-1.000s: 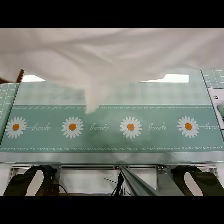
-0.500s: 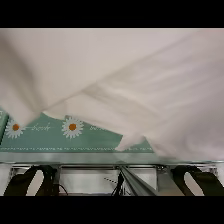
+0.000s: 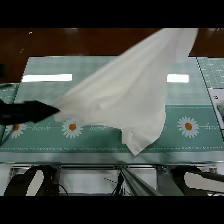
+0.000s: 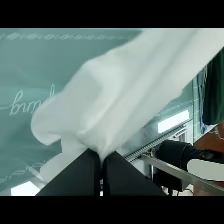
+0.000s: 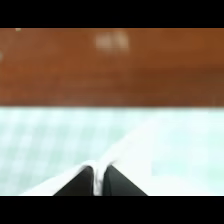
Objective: Fold the shirts.
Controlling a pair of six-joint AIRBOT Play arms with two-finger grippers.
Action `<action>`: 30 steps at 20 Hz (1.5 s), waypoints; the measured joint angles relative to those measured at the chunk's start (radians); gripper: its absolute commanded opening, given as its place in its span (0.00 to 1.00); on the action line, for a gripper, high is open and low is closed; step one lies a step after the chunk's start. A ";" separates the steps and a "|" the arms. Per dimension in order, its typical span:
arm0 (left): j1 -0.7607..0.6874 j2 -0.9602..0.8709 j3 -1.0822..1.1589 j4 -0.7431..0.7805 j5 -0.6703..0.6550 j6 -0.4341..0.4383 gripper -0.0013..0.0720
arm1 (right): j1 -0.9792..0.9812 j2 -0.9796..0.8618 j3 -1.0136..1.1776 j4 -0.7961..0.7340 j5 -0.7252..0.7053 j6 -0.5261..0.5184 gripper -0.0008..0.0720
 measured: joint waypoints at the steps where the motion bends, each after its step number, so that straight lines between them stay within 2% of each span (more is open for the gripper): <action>1: 0.000 0.000 -0.089 -0.003 0.034 0.015 0.05 | 0.000 -0.061 0.000 0.010 0.027 0.013 0.06; 6: 0.000 0.000 -0.404 -0.024 0.185 0.065 0.05 | 0.000 -0.262 0.000 0.053 0.072 0.074 0.06; 7: 0.000 0.000 -0.438 -0.026 0.214 0.068 0.05 | 0.000 -0.288 0.000 0.058 0.076 0.079 0.10; 8: 0.000 0.000 -0.466 -0.026 0.246 0.071 0.05 | 0.000 -0.308 0.000 0.060 0.080 0.079 0.31; 9: 0.000 -0.001 -0.485 -0.026 0.272 0.074 0.05 | 0.000 -0.321 0.000 0.066 0.078 0.067 0.46; 14: 0.000 -0.005 -0.528 -0.021 0.365 0.079 0.05 | -0.023 -0.303 0.001 0.081 0.146 -0.089 0.46; 17: 0.000 -0.006 -0.534 -0.025 0.383 0.080 0.05 | -0.060 -0.245 -0.005 -0.068 0.277 -0.142 0.51; 19: 0.000 -0.006 -0.536 -0.025 0.393 0.081 0.05 | -0.097 -0.200 -0.063 -0.150 0.360 -0.142 0.53; 20: 0.000 -0.006 -0.537 -0.025 0.392 0.082 0.05 | -0.119 -0.169 -0.125 -0.175 0.384 -0.138 0.58; 23: 0.000 -0.006 -0.537 -0.025 0.376 0.085 0.05 | -0.160 -0.040 -0.407 -0.176 0.404 -0.140 0.58; 24: 0.000 -0.006 -0.537 -0.025 0.364 0.093 0.05 | -0.168 0.024 -0.536 -0.175 0.378 -0.146 0.60; 26: 0.000 -0.006 -0.537 -0.026 0.344 0.113 0.05 | -0.177 0.153 -0.779 -0.161 0.293 -0.155 0.76; 30: 0.000 -0.006 -0.537 -0.026 0.329 0.134 0.05 | -0.185 0.373 -1.213 -0.032 0.119 -0.192 0.76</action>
